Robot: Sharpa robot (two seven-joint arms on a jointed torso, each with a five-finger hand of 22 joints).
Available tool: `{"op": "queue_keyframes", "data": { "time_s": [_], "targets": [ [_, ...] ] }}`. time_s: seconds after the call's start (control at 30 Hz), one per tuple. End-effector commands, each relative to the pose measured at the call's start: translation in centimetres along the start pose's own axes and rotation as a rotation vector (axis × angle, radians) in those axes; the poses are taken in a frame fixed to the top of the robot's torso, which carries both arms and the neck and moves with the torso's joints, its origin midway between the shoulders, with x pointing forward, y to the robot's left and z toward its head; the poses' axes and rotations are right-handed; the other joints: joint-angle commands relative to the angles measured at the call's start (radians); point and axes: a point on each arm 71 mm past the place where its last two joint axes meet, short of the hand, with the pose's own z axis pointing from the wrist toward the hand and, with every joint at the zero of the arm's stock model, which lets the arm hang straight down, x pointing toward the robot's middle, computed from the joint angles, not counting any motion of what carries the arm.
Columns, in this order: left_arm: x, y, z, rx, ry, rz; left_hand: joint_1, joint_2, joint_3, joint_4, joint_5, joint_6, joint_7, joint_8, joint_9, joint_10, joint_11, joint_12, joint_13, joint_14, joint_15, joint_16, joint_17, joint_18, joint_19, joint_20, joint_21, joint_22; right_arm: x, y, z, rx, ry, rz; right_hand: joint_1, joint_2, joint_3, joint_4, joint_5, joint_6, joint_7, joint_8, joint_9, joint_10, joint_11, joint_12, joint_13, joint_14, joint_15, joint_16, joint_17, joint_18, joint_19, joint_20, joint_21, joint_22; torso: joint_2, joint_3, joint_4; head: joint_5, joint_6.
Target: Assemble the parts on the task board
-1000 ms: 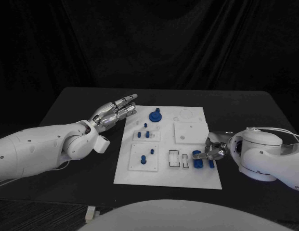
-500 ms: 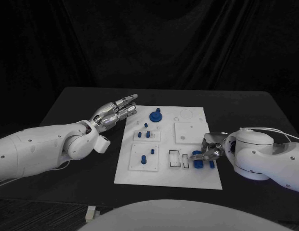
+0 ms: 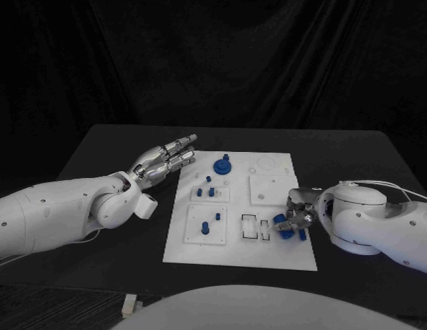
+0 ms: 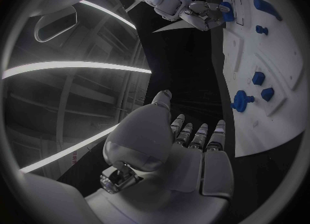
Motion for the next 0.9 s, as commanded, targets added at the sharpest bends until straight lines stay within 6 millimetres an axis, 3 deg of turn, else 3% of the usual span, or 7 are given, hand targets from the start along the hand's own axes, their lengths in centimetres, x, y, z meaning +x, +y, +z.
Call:
{"op": "queue_keyframes", "data": {
  "time_s": [0.03, 0.27, 0.5, 0.7, 0.9],
  "targets": [
    [0.2, -0.1, 0.0, 0.014, 0.007, -0.012, 0.003, 0.011, 0.004, -0.003, 0.004, -0.001, 0.001, 0.003, 0.001, 0.001, 0.008, -0.003, -0.002, 0.002, 0.009, -0.004, -0.001, 0.009, 0.005, 0.002, 0.001, 0.0, 1.0, -0.4, 0.2, 0.032, 0.053, -0.006, 0.042, 0.013, 0.039, -0.048, 0.033, -0.005, 0.001, -0.01, -0.007, 0.104, 0.006, 0.003, 0.264, 0.101, 0.004, -0.007, 0.24, 0.001, 0.076, 0.01, -0.007, 0.241, 0.0, 0.0, -0.0005, 0.0, 0.0],
    [0.2, 0.0, 0.0, 0.013, 0.007, -0.013, 0.003, 0.011, 0.004, -0.003, 0.004, -0.001, 0.001, 0.003, 0.001, 0.001, 0.008, -0.003, -0.002, 0.002, 0.009, -0.004, -0.001, 0.009, 0.005, 0.002, 0.001, 0.0, 1.1, -0.5, 0.1, 0.027, 0.034, 0.061, 0.081, 0.015, 0.104, -0.105, 0.208, -0.01, 0.006, -0.032, -0.013, 0.104, 0.01, 0.003, 0.264, 0.101, 0.007, -0.008, 0.236, 0.001, 0.075, 0.013, -0.009, 0.24, 0.001, 0.0002, -0.0004, 0.002, 0.0],
    [0.1, 0.0, 0.0, 0.011, 0.008, -0.014, 0.004, 0.01, 0.004, -0.005, 0.005, -0.001, 0.001, 0.003, 0.001, 0.001, 0.009, -0.003, -0.002, 0.002, 0.01, -0.003, -0.001, 0.009, 0.006, 0.003, 0.002, 0.001, 1.0, -0.6, -0.1, 0.022, -0.009, 0.168, 0.07, 0.002, 0.145, -0.143, 0.315, -0.015, 0.007, -0.028, 0.002, 0.104, 0.011, 0.003, 0.264, 0.1, 0.009, -0.009, 0.234, 0.0, 0.078, 0.015, -0.004, 0.242, 0.0, 0.0001, -0.0006, 0.001, 0.0],
    [0.0, 0.0, -0.1, 0.011, 0.005, -0.013, 0.004, 0.01, 0.004, -0.005, 0.004, 0.0, 0.001, 0.003, 0.001, 0.001, 0.009, -0.003, -0.002, 0.002, 0.01, -0.003, -0.001, 0.009, 0.006, 0.003, 0.002, 0.0, 1.1, -0.9, -0.6, 0.021, -0.011, 0.336, 0.071, -0.002, 0.17, -0.174, 0.363, -0.014, 0.005, -0.009, 0.019, 0.104, 0.009, 0.003, 0.264, 0.1, 0.007, -0.01, 0.23, -0.002, 0.081, 0.014, 0.002, 0.245, 0.0, 0.0, -0.0002, 0.004, 0.0],
    [0.1, 0.0, -0.1, 0.01, 0.007, -0.014, 0.004, 0.009, 0.004, -0.006, 0.004, -0.002, 0.001, 0.003, 0.0, 0.001, 0.01, -0.003, -0.002, 0.002, 0.011, -0.003, -0.001, 0.009, 0.006, 0.003, 0.002, 0.0, 0.9, -0.9, -0.9, 0.031, 0.01, 0.467, 0.063, 0.001, 0.175, -0.177, 0.366, -0.013, 0.005, -0.003, 0.025, 0.104, 0.009, 0.003, 0.264, 0.099, 0.007, -0.012, 0.226, -0.003, 0.082, 0.014, 0.003, 0.246, 0.0, 0.0, -0.0001, 0.002, 0.0]
  ]
}}
